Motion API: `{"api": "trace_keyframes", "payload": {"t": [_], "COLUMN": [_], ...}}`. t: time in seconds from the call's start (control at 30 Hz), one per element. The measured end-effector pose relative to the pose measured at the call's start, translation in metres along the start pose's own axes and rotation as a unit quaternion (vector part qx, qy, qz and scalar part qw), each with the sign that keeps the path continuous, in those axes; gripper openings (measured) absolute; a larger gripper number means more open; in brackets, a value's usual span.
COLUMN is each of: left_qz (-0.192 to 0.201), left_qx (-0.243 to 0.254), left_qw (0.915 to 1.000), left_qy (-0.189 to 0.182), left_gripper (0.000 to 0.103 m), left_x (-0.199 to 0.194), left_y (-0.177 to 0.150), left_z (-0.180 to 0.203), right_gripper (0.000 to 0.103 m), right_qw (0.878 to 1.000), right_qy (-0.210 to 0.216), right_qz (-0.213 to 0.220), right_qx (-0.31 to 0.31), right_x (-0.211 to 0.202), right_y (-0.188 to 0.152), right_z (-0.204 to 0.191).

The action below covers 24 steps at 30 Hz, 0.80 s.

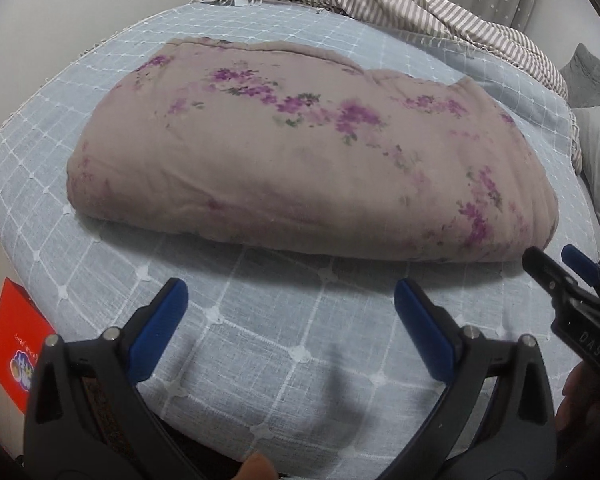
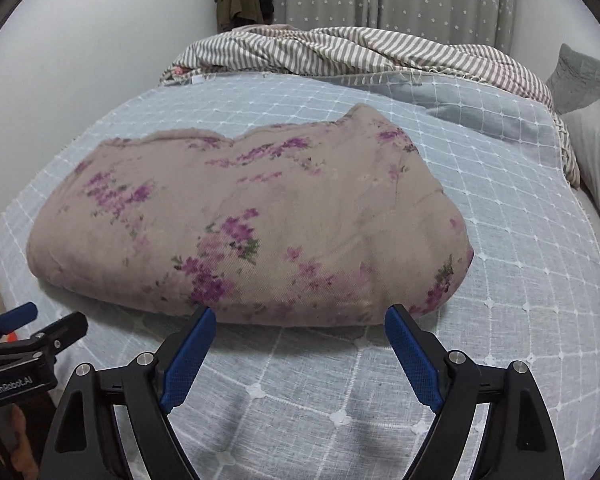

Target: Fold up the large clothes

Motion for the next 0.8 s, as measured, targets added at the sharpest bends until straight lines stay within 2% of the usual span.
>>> {"api": "trace_keyframes", "payload": {"t": [0.27,0.8], "left_qz": [0.006,0.001], "left_qx": [0.007,0.01], "left_qw": [1.0,0.9999], "left_qy": [0.004,-0.006], "left_gripper": [0.102,0.102], "left_x": [0.0,0.003], "left_y": [-0.003,-0.004], "left_z": [0.004,0.007], "right_gripper": [0.088,0.088], "right_qw": [1.0,0.999], "right_qy": [-0.003,0.004], "right_qz": [-0.011,-0.035], "right_qx": [-0.018,-0.007], "right_x": [0.011,0.025], "right_y": [-0.007,-0.011], "right_z": [-0.006,0.002]}}
Point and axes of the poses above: each gripper's, at about its wrist camera, not at the fingertips, and x roughly the way its jaws point, z to its right, y to its top, the point moved 1 cm from there along x, roughly the way its jaws point, and after that the axes turned 2 degrees about x, right-handed, at the moved point
